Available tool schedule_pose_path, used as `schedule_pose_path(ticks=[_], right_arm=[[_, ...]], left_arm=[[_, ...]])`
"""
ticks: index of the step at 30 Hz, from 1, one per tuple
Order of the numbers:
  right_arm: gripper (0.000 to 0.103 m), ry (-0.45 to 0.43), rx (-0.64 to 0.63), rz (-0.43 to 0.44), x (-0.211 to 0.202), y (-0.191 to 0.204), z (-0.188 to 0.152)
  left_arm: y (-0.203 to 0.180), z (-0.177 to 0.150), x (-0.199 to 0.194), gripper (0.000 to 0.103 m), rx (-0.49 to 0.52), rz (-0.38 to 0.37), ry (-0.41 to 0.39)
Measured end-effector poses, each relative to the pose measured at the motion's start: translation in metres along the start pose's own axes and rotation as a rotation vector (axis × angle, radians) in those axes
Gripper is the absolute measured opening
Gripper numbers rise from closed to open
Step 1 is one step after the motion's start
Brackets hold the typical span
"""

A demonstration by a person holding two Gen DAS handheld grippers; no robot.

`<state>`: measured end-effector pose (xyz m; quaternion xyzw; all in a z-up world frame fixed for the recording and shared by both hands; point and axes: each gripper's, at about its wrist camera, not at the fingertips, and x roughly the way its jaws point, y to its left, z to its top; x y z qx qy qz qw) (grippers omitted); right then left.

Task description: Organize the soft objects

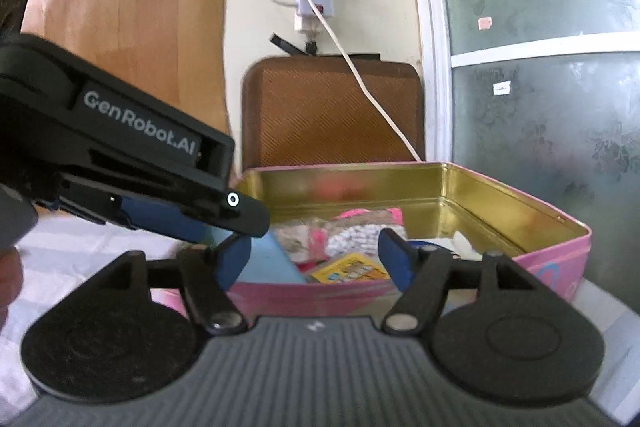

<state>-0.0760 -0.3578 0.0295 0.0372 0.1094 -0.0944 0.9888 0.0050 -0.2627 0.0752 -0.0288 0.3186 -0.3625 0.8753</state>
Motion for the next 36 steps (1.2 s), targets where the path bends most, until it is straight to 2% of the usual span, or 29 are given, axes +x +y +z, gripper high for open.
schedule_pose_path(ticks=[2,5,9,12,14,22,28,36], right_arm=[[0.072,-0.024,-0.001,0.018,-0.009,0.007,0.002],[0.072,-0.050,-0.025,0.057,-0.019,0.024,0.005],[0.072,-0.043,-0.038,0.124,-0.023,0.045,0.004],[0.072,-0.010,-0.044,0.180,-0.024,0.063,0.001],[0.072,0.014,-0.055,0.211,-0.021,0.075,-0.001],[0.072,0.105,-0.085,0.271,-0.011,0.104,-0.007],[0.072,0.134,-0.104,0.286,-0.007,0.114,-0.008],[0.072,0.133,-0.217,0.338,-0.003,0.143,-0.009]], left_arm=[[0.005,-0.001,-0.014,0.051,-0.010,-0.003,-0.022],[0.016,-0.007,-0.037,0.056,-0.023,0.008,-0.054],[0.037,-0.017,-0.065,0.058,-0.041,0.044,-0.085],[0.057,-0.027,-0.084,0.060,-0.056,0.108,-0.106],[0.073,-0.034,-0.093,0.060,-0.065,0.180,-0.106],[0.147,-0.071,-0.111,0.060,-0.183,0.414,-0.054],[0.173,-0.091,-0.117,0.062,-0.182,0.503,-0.037],[0.203,-0.106,-0.135,0.063,-0.196,0.602,-0.050]])
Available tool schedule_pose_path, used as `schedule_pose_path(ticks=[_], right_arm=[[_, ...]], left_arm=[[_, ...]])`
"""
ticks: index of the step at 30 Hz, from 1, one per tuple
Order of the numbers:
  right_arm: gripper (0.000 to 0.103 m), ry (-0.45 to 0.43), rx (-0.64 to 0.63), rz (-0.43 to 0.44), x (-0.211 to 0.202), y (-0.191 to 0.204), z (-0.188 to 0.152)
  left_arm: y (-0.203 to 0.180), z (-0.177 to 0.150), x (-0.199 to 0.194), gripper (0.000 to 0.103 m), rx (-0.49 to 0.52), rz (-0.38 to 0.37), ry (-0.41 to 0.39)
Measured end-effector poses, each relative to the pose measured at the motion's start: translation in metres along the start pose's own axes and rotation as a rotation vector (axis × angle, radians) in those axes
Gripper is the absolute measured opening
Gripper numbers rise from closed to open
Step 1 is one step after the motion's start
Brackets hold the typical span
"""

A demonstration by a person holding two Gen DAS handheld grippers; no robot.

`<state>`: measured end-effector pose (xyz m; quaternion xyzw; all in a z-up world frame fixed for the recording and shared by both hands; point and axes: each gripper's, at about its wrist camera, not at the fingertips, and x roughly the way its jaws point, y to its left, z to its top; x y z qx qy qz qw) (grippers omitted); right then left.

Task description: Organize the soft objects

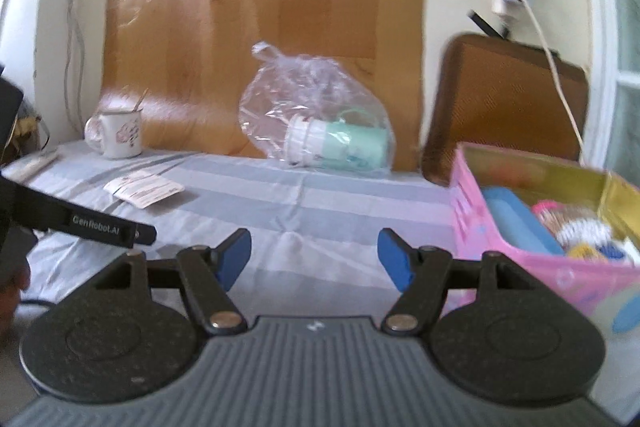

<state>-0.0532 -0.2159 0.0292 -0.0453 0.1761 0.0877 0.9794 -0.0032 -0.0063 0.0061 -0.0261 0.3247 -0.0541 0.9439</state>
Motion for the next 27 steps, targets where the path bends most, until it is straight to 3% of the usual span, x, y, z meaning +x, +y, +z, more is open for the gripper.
schedule_pose_path(ticks=[5,9,14,20,27], right_arm=[[0.072,-0.143,-0.213,-0.074,0.000,0.026,0.019],[0.072,-0.208,-0.160,-0.070,0.009,0.025,0.042],[0.072,-0.125,-0.062,0.036,0.040,0.039,0.045],[0.072,0.023,-0.059,0.175,0.065,0.073,0.020],[0.073,0.073,-0.070,0.192,0.070,0.080,0.020]], left_arm=[[0.023,-0.002,-0.005,0.064,-0.023,0.032,-0.017],[0.046,-0.004,-0.010,0.066,-0.085,0.027,-0.039],[0.068,-0.005,-0.017,0.067,-0.133,0.068,-0.077],[0.090,-0.003,-0.012,0.069,-0.238,-0.001,-0.068],[0.086,-0.004,-0.010,0.074,-0.226,-0.015,-0.071]])
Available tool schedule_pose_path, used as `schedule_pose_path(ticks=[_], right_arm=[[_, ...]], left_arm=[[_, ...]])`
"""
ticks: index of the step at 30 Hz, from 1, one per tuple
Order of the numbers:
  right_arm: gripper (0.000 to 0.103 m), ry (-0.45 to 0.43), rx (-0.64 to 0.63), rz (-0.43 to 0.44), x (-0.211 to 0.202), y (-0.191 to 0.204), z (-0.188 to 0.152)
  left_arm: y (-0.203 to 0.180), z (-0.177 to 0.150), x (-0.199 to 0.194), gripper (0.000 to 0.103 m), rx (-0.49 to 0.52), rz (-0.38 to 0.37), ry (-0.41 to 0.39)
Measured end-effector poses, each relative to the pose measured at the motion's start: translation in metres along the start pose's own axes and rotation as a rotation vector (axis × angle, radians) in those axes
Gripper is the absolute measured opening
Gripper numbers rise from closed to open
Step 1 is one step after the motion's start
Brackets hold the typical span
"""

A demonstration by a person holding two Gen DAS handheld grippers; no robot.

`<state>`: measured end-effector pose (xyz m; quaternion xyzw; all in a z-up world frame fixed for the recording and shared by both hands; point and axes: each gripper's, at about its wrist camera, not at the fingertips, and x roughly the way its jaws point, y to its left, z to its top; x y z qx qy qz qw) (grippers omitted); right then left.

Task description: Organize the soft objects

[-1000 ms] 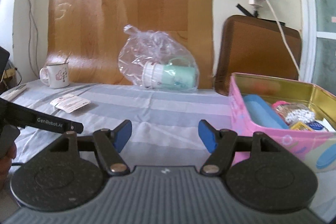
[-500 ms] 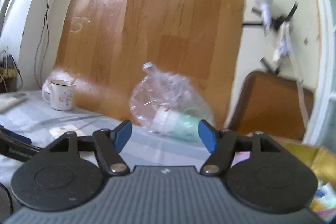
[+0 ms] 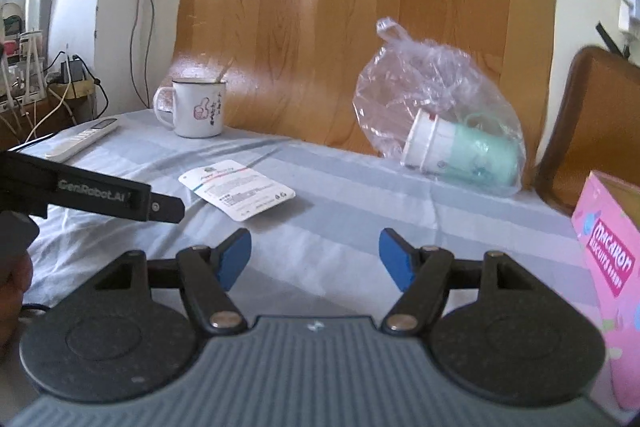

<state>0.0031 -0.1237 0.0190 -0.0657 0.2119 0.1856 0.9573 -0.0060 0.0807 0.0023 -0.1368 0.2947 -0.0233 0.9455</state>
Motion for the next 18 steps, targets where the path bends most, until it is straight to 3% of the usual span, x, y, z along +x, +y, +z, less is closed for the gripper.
schedule_pose_path(ticks=[18], right_arm=[[0.077,0.049,0.102,0.038,0.005,-0.014,-0.004]], left_arm=[[0.002,0.000,-0.001,0.080,-0.007,-0.007,0.001]])
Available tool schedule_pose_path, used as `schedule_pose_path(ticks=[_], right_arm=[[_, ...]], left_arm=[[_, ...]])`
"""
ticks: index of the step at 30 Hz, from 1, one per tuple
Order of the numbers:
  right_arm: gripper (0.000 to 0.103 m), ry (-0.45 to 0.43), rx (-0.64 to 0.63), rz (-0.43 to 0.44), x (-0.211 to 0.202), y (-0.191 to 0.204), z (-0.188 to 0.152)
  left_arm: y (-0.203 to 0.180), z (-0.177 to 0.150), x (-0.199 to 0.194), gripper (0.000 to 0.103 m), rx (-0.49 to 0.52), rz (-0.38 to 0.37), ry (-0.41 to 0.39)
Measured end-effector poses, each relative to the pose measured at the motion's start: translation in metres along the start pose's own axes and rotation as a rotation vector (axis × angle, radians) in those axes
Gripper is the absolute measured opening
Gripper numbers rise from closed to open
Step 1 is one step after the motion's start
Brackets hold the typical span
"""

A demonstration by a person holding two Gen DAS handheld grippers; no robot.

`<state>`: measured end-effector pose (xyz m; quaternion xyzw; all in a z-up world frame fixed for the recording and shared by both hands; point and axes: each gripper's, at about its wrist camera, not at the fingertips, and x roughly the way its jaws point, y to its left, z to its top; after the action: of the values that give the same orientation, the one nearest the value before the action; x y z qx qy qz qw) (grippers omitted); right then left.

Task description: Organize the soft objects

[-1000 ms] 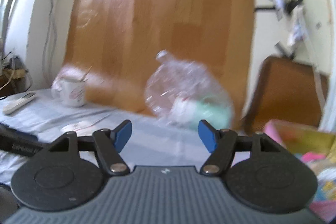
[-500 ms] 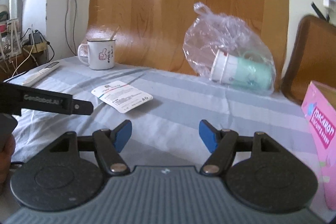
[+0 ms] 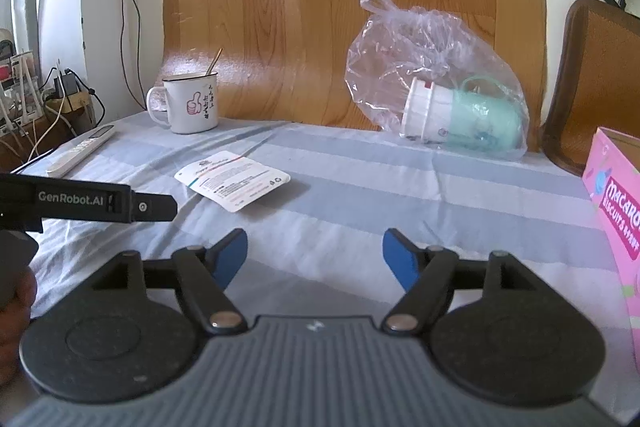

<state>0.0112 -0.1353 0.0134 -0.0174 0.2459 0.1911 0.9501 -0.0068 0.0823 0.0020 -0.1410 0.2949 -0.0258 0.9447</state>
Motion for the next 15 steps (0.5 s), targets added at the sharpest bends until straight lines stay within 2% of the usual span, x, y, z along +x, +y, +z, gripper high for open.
schedule_pose_path(ticks=[3,15], right_arm=[[0.077,0.003,0.004,0.004,0.0004,-0.0001,-0.0001],[0.078,0.008,-0.004,0.012,0.0009,-0.0004,-0.0012]], left_arm=[[0.0001,0.0000,-0.0005,0.087,-0.003,-0.002,-0.004],[0.0012,0.0001,-0.0011,0.087,-0.015,-0.003,-0.008]])
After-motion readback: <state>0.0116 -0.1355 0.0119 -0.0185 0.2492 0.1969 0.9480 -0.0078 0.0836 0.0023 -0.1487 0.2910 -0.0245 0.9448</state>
